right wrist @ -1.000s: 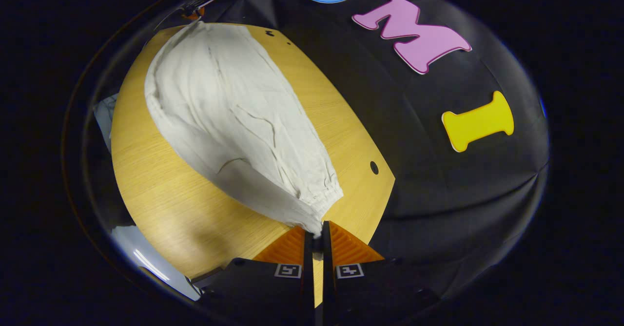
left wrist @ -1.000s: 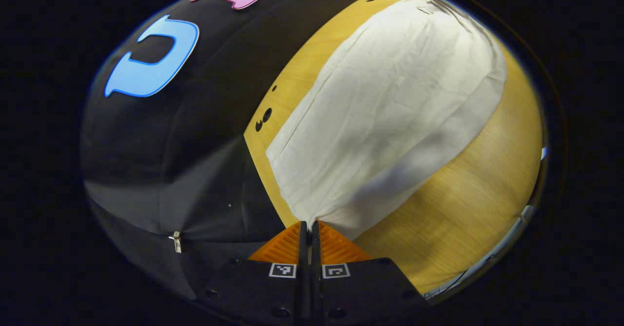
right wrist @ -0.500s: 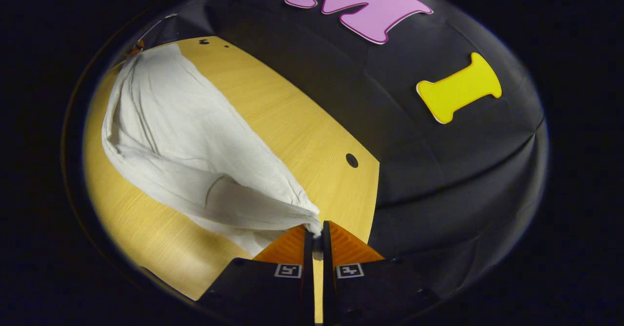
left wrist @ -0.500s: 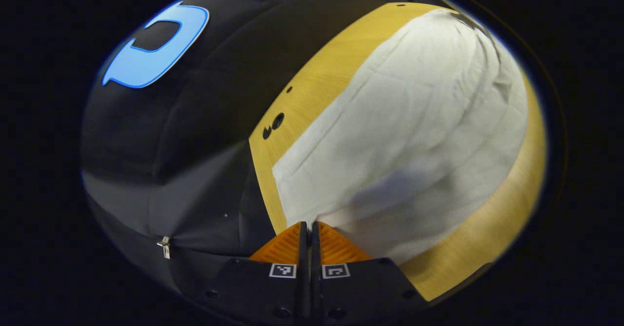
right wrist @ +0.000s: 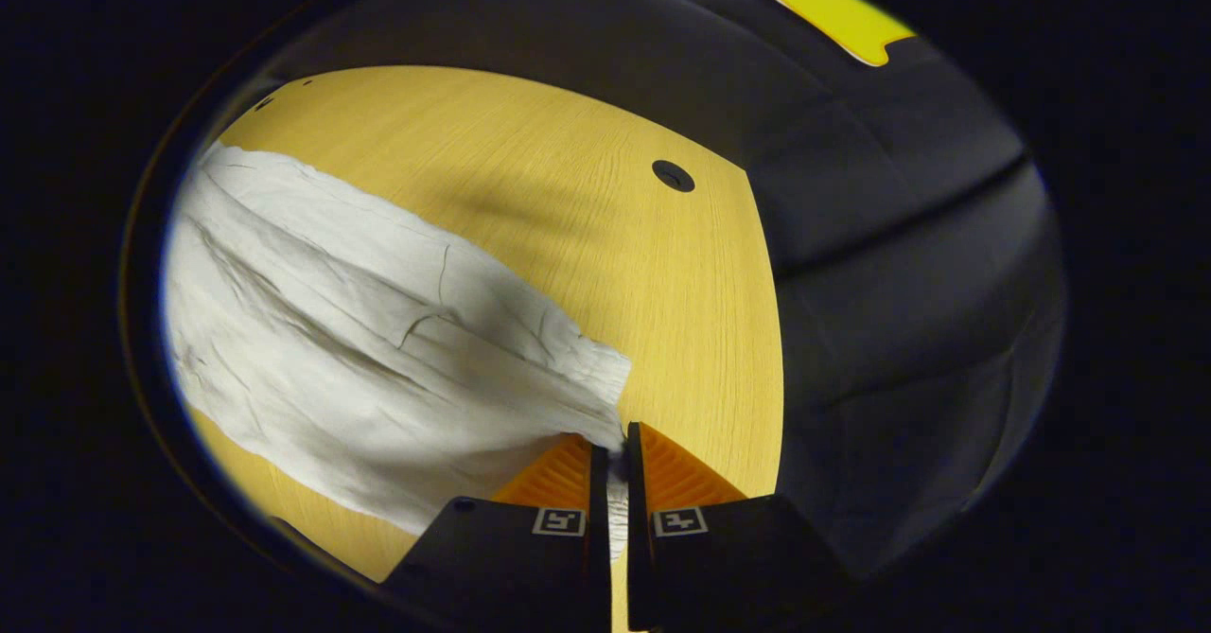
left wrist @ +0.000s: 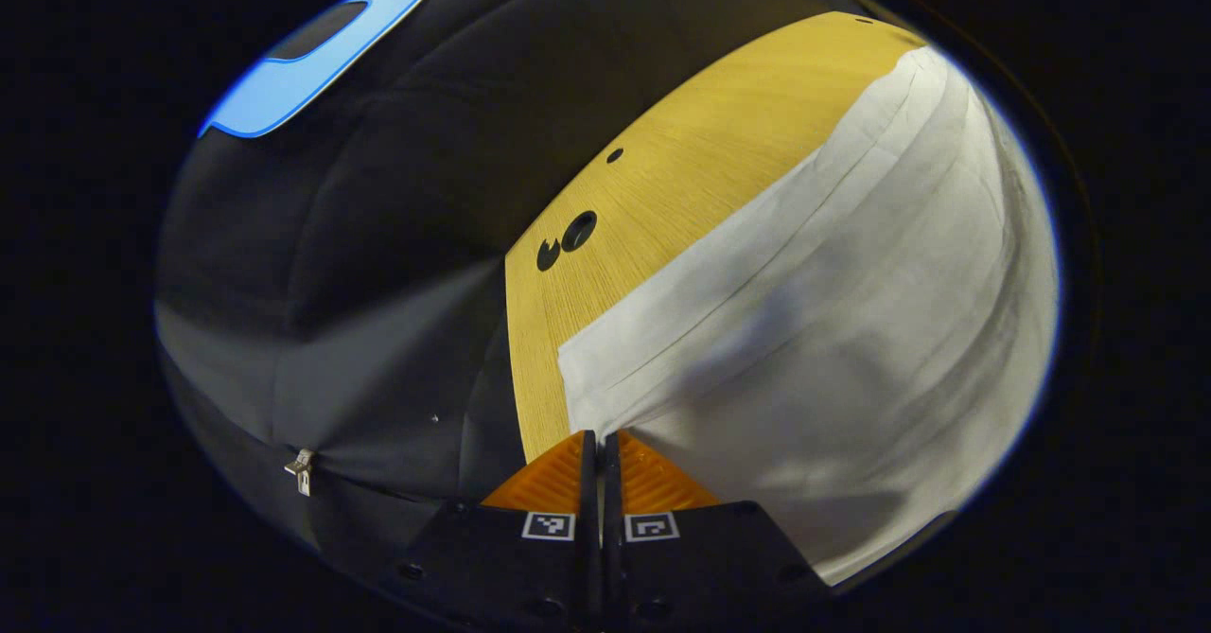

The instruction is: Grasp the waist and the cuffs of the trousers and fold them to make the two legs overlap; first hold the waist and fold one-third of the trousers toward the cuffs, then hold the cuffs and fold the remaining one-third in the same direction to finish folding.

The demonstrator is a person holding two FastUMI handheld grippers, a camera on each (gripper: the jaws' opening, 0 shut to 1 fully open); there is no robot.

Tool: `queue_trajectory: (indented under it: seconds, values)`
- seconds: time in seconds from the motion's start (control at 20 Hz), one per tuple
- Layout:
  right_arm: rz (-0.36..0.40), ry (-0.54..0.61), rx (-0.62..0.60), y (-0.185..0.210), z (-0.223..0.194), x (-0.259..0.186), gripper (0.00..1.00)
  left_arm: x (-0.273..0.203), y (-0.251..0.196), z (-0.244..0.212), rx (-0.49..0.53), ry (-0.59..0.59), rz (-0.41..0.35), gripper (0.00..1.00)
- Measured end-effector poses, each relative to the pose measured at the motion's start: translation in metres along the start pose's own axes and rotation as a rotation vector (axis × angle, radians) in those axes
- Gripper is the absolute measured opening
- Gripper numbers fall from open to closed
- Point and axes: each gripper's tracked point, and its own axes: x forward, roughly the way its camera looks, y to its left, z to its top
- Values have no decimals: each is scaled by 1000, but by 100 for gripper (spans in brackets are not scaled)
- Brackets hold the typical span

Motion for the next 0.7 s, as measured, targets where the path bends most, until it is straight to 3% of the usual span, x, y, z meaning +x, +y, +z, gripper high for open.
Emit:
queue_trajectory:
  seconds: [0.1, 0.2, 0.35, 0.4, 0.45, 0.5, 0.55, 0.6, 0.65, 0.7]
  values:
    - [-5, 0, -58, -3, 0, -1, 11, 2, 0, -2, 10, 7, 8, 5]
    - [6, -2, -77, -6, 4, -5, 17, 4, 0, -5, 29, 23, 14, 5]
    - [19, -10, -15, -13, 1, -5, 29, 6, -3, -6, 38, 26, 5, 5]
    - [23, -15, 6, -16, 1, -6, 27, 5, -4, -7, 33, 24, -5, 5]
    - [25, -18, 23, -20, -2, -8, 40, 6, -4, -7, 27, 25, -19, 5]
    - [32, -23, 38, -23, -1, -10, 45, 7, -4, -7, 27, 27, -32, 6]
    - [32, -30, 49, -27, -5, -12, 59, 7, -3, -10, 34, 31, -47, 6]
    - [28, -35, 51, -30, -6, -14, 59, 6, -3, -15, 37, 42, -65, 6]
    - [18, -45, 53, -34, -7, -18, 70, 3, -3, -18, 29, 46, -74, 6]
    - [6, -52, 50, -39, -9, -23, 69, -2, -1, -23, 17, 49, -66, 13]
